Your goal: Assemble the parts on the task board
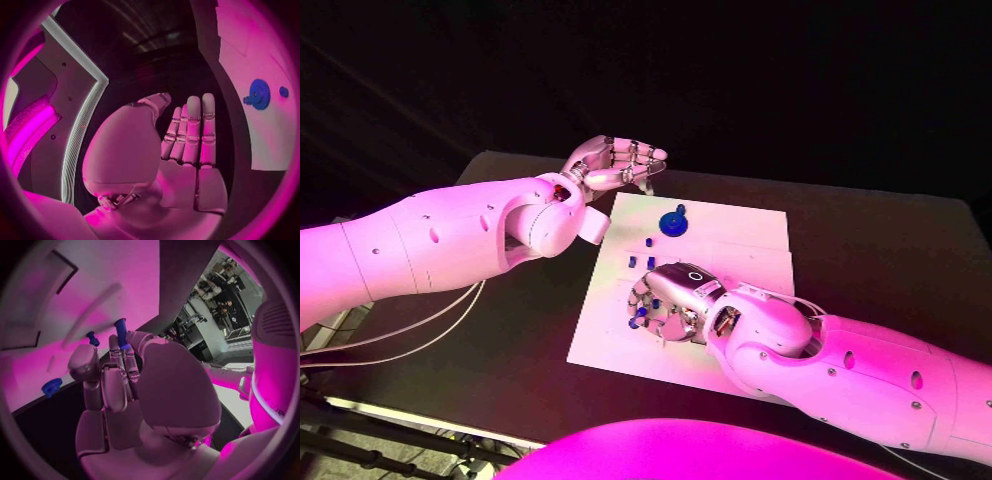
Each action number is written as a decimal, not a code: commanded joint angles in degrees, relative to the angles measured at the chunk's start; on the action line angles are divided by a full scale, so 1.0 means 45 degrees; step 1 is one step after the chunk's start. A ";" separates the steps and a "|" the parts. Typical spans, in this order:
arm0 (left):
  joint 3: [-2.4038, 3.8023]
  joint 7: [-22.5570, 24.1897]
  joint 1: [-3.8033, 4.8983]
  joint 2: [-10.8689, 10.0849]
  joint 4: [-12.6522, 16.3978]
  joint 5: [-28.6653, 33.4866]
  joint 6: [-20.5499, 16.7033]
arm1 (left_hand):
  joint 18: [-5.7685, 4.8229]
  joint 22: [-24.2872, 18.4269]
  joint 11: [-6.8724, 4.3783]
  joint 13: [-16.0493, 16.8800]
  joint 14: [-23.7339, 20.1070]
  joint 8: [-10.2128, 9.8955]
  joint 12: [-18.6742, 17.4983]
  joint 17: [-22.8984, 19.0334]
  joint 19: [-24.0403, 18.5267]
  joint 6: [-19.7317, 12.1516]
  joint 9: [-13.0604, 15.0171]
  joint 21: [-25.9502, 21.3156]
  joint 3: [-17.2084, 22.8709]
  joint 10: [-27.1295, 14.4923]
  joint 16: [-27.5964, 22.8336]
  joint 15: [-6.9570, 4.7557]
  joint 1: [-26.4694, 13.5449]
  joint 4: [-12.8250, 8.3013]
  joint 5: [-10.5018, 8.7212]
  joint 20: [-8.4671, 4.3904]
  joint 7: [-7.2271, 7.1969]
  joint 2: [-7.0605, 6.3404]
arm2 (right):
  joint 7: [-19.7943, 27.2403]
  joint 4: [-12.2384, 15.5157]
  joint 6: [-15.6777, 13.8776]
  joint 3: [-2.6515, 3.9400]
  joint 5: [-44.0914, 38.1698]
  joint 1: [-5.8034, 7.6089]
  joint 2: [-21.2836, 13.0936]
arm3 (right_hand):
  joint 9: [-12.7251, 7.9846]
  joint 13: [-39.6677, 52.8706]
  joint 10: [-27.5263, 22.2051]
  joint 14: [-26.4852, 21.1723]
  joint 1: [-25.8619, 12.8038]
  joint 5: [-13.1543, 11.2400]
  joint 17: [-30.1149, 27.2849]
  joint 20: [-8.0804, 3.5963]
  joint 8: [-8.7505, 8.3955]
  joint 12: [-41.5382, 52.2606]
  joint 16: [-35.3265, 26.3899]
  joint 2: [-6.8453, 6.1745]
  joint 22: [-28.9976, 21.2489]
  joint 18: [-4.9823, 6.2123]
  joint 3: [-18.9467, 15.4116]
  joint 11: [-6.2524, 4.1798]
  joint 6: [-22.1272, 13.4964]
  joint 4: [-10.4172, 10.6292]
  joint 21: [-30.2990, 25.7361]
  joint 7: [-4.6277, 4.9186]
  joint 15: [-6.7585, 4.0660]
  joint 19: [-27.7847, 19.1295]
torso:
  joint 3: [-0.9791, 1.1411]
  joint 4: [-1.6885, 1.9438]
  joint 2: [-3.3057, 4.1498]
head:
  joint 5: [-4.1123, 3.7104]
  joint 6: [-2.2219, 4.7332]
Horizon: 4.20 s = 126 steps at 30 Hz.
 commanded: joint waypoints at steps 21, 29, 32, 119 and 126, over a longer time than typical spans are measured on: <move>0.0007 0.0021 0.0007 -0.0008 0.0018 0.0042 0.0154 | 0.0164 0.0018 -0.0017 -0.0017 0.0012 -0.0051 0.0008 -0.0014 0.0075 -0.0095 -0.0006 0.0056 0.0079 -0.0114 -0.0045 0.0056 0.0001 0.0007 0.0053 0.0028 0.0208 0.0039 | -0.0011 0.0146 0.0049 -0.0107 -0.0376 -0.0153 0.0188 | -0.0115 -0.0440 -0.1641 0.0100 -0.1555 -0.0006 -0.0572 0.0547 -0.0661 -0.1287 -0.0196 -0.0638 -0.0823 0.0087 -0.0070 -0.0230 -0.1605 -0.1454 -0.1809 0.0553 0.0544 -0.0773 | -0.0016 -0.0006 -0.0009 | -0.0024 0.0025; 0.0007 0.0004 0.0007 -0.0013 0.0003 0.0042 0.0147 | 0.0164 0.0018 -0.0017 -0.0017 0.0012 -0.0051 0.0008 -0.0014 0.0075 -0.0095 -0.0006 0.0056 0.0079 -0.0114 -0.0045 0.0056 0.0001 0.0007 0.0053 0.0028 0.0208 0.0039 | -0.0014 0.0349 -0.0649 -0.0113 -0.0352 -0.0209 -0.0030 | -0.0287 -0.0650 -0.2724 -0.0169 -0.1457 -0.0300 -0.1199 0.0677 -0.1017 -0.1181 -0.0476 -0.0626 -0.1348 0.0240 -0.0661 -0.0110 -0.2116 -0.1544 -0.2813 0.0593 0.0659 -0.1111 | -0.0004 -0.0005 -0.0014 | -0.0064 0.0076; 0.0006 0.0000 0.0007 -0.0016 0.0000 0.0042 0.0153 | 0.0164 0.0018 -0.0017 -0.0017 0.0012 -0.0051 0.0008 -0.0014 0.0075 -0.0095 -0.0006 0.0056 0.0079 -0.0114 -0.0045 0.0056 0.0001 0.0007 0.0053 0.0028 0.0208 0.0039 | 0.0021 0.0589 -0.0901 -0.0102 -0.0339 -0.0246 -0.0260 | -0.0356 -0.0660 -0.3028 -0.0217 -0.1389 -0.0339 -0.1340 0.0699 -0.1154 -0.1049 -0.0529 -0.0579 -0.1433 0.0262 -0.0967 -0.0079 -0.2246 -0.1532 -0.2985 0.0578 0.0693 -0.1132 | -0.0004 0.0003 -0.0015 | -0.0100 0.0116; -0.0131 -0.0075 -0.0004 -0.0385 0.0264 0.0185 0.0268 | 0.0162 0.0022 -0.0001 -0.0048 0.0030 -0.0071 0.0025 -0.0028 0.0069 -0.0163 -0.0015 0.0044 0.0074 -0.0173 -0.0039 0.0073 -0.0094 0.0077 0.0052 0.0044 0.0226 0.0056 | -0.4577 0.2669 -0.0487 0.0060 0.4927 -0.0567 -0.5093 | 0.1059 1.6364 0.3710 0.1078 -0.2016 -0.0118 0.4189 -0.0268 0.2655 1.5078 0.1870 0.1668 0.1747 -0.0600 -0.8132 -0.1470 -0.1761 0.0805 0.1309 -0.0432 -0.0420 0.1477 | -0.0235 -0.0463 -0.0209 | -0.1984 0.0481; -0.0131 -0.0075 -0.0005 -0.0377 0.0248 0.0185 0.0269 | 0.0162 0.0022 -0.0001 -0.0048 0.0030 -0.0071 0.0025 -0.0028 0.0069 -0.0163 -0.0015 0.0044 0.0074 -0.0173 -0.0039 0.0073 -0.0094 0.0077 0.0052 0.0044 0.0226 0.0056 | -0.4649 0.2665 -0.1128 0.0064 0.4786 -0.0566 -0.5256 | 0.0765 1.6490 0.3787 0.1082 -0.0932 -0.0093 0.4210 -0.0338 0.2503 1.5095 0.1870 0.1868 0.1848 -0.0618 -0.7414 -0.1569 -0.1444 0.0829 0.1381 -0.0539 -0.0502 0.1517 | -0.0224 -0.0450 -0.0210 | -0.1962 0.0529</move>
